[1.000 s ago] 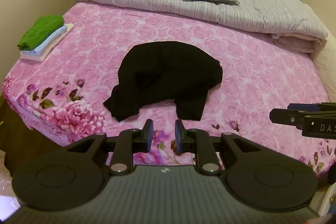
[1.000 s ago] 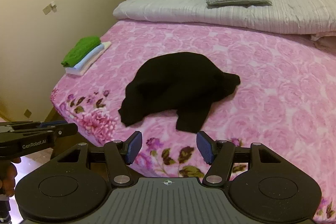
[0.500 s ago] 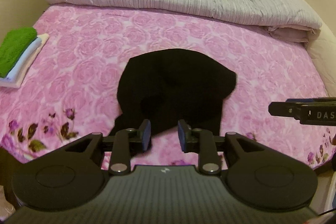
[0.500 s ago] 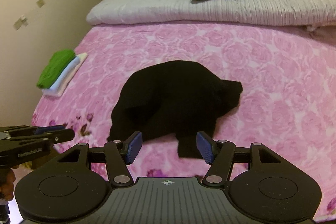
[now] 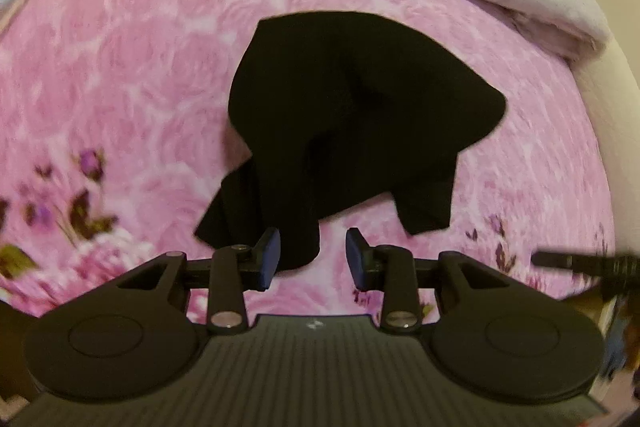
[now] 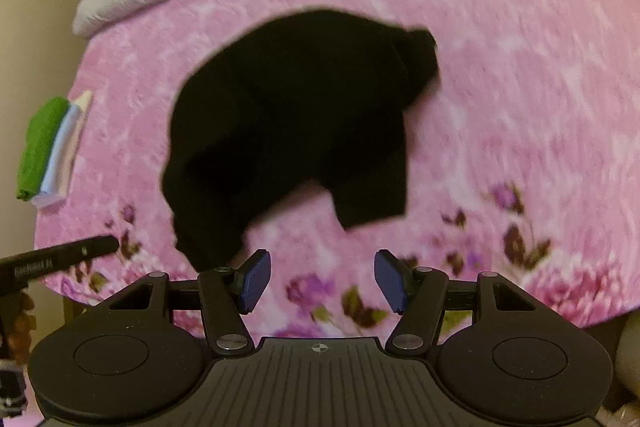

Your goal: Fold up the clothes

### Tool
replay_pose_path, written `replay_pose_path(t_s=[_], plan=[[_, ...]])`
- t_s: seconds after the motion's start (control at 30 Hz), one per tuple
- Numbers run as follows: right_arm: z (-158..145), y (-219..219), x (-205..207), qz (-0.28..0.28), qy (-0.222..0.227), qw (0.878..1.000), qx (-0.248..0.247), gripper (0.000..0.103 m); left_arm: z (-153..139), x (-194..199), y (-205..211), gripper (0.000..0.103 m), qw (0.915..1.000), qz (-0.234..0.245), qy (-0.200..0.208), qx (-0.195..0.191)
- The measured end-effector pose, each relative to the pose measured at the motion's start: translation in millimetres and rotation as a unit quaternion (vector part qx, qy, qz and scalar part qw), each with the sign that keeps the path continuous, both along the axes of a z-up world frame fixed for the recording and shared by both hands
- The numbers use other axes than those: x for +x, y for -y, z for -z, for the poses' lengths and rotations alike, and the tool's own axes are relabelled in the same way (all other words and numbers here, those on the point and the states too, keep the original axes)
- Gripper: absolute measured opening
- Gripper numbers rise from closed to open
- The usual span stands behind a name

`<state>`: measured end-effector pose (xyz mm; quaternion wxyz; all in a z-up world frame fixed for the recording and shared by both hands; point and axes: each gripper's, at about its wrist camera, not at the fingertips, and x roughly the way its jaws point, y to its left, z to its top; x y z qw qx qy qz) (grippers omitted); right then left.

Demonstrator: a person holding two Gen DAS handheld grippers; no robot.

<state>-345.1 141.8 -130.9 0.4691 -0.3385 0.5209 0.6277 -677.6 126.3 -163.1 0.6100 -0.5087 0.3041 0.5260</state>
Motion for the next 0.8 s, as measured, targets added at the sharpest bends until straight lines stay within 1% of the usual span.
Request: replay_pose_path(t_s=[0.1,0.23,0.3,0.37,0.47,0.57,0.67,0.73,0.8], plan=[[33,-7,17,0.0,-0.007,1.0,0.001,0.062,33,1,-4,0.032,0.9992,-0.041,0.006,0.002],[75,-24,37,0.011,-0.011,1.0,0.013,0.062,62,5,-8,0.032,0.9969,-0.074,-0.001,0.024],[93,-33,46,0.017,-0.022,0.999,0.026,0.062,72,8,-9,0.037,0.9962,-0.077,-0.004,0.04],[110,-43,50,0.024,-0.027,0.999,0.039,0.062,84,11,-12,0.037,0.9964,-0.07,-0.008,0.047],[132,-58,48,0.028,-0.035,0.997,0.065,0.062,102,16,-16,0.037,0.9961,-0.059,-0.025,0.061],[156,-72,41,0.032,-0.039,0.995,0.088,0.062,117,14,-16,0.037,0.9945,-0.066,-0.033,0.075],[175,-78,34,0.042,-0.05,0.992,0.104,0.062,131,7,-15,0.042,0.9942,-0.074,0.001,0.079],[180,-78,28,0.051,-0.052,0.989,0.127,0.062,138,6,-18,0.042,0.9942,-0.073,0.02,0.076],[180,-78,23,0.048,-0.06,0.988,0.132,0.061,145,4,-21,0.041,0.9942,-0.074,0.031,0.073]])
